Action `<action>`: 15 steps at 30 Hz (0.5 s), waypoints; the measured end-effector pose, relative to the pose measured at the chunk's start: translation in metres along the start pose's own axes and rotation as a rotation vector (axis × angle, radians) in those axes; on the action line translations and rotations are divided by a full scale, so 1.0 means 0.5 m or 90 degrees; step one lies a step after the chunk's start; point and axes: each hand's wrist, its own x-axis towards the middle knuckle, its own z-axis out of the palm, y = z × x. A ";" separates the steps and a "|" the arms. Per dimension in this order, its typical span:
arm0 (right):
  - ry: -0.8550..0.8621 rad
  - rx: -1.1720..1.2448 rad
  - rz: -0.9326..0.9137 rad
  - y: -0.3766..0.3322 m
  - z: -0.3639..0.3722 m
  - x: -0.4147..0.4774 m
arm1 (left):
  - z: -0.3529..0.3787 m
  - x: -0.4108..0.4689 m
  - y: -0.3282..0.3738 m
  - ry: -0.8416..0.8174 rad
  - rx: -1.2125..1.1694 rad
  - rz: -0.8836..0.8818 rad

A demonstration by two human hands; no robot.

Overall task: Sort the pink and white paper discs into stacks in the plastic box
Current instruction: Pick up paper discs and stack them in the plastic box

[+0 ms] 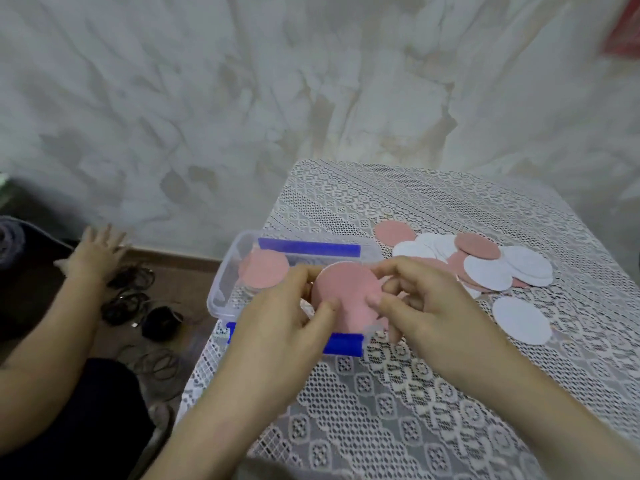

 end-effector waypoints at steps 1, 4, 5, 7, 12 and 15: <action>-0.005 0.004 0.003 -0.007 0.010 0.012 | -0.015 0.002 -0.008 0.017 0.007 -0.009; -0.020 0.011 0.012 -0.030 0.038 0.049 | -0.063 0.010 -0.037 0.081 0.053 -0.023; -0.027 0.013 0.013 -0.038 0.048 0.062 | -0.079 0.013 -0.049 0.106 0.079 -0.026; -0.042 0.006 0.012 -0.051 0.071 0.091 | -0.106 0.016 -0.073 0.144 0.141 -0.032; -0.058 -0.064 0.040 -0.061 0.127 0.165 | -0.136 0.035 -0.112 0.146 0.209 -0.055; -0.074 -0.185 0.030 -0.061 0.149 0.191 | -0.133 0.042 -0.123 0.085 0.228 -0.077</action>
